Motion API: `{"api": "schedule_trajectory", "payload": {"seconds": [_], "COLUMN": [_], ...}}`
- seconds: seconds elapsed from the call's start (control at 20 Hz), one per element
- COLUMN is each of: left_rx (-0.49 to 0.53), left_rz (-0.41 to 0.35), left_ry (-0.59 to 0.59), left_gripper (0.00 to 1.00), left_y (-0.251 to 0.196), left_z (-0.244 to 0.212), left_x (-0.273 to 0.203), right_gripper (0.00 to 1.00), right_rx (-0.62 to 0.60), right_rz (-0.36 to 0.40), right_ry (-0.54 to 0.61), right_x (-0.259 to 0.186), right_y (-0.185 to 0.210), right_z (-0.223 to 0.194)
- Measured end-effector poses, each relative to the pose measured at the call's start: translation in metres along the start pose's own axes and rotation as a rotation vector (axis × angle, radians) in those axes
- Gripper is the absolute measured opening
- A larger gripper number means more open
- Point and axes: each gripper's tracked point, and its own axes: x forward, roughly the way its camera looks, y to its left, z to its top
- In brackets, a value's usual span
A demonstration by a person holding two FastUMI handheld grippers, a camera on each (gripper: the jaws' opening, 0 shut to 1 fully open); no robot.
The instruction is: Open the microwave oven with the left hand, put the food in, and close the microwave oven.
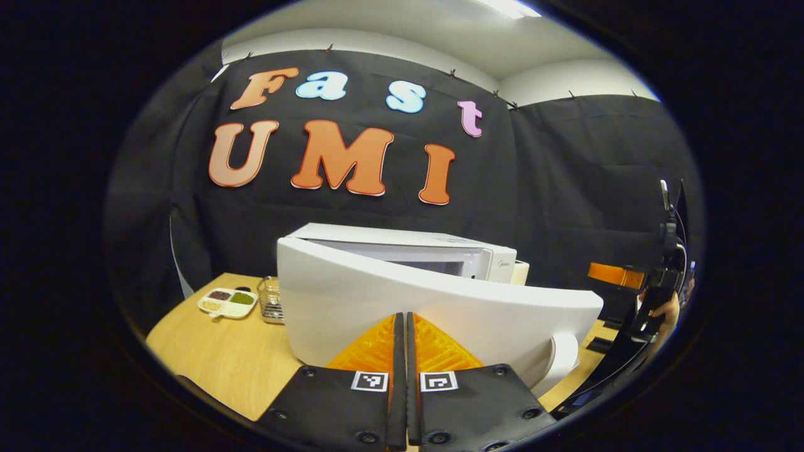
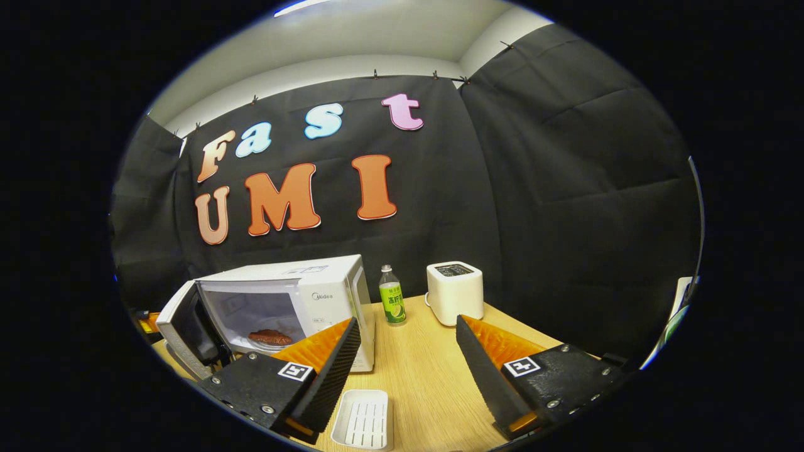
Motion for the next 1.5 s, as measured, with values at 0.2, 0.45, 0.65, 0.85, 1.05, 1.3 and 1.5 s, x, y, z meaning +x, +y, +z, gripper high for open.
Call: {"api": "schedule_trajectory", "payload": {"seconds": [0.2,0.45,0.65,0.85,1.05,1.3,1.5], "left_rx": [-0.030,-0.004,0.048,0.096,0.147,0.163,0.154], "left_rz": [-0.030,-0.001,0.026,0.077,0.132,0.191,0.166], "left_ry": [0.047,0.033,0.039,0.045,0.034,0.068,0.042], "left_gripper": [0.05,0.05,0.05,0.05,0.05,0.05,0.05], "left_y": [-0.016,-0.025,-0.027,-0.023,-0.015,-0.009,-0.013], "left_z": [-0.004,0.005,0.009,0.009,0.012,0.006,0.014], "left_x": [0.031,0.062,0.089,0.113,0.127,0.136,0.133], "right_gripper": [0.95,0.95,0.95,0.95,0.95,0.95,0.95], "right_rx": [0.011,0.025,0.026,0.053,0.068,0.050,0.037], "right_rz": [-0.016,-0.056,-0.061,-0.061,-0.066,-0.081,-0.050], "right_ry": [-0.005,-0.010,-0.008,-0.019,-0.010,0.015,0.024], "right_x": [-0.001,0.002,0.005,0.007,0.010,0.021,0.020], "right_y": [-0.010,-0.023,-0.027,-0.032,-0.038,-0.041,-0.027], "right_z": [0.003,0.003,0.004,0.008,0.004,-0.008,-0.008]}}
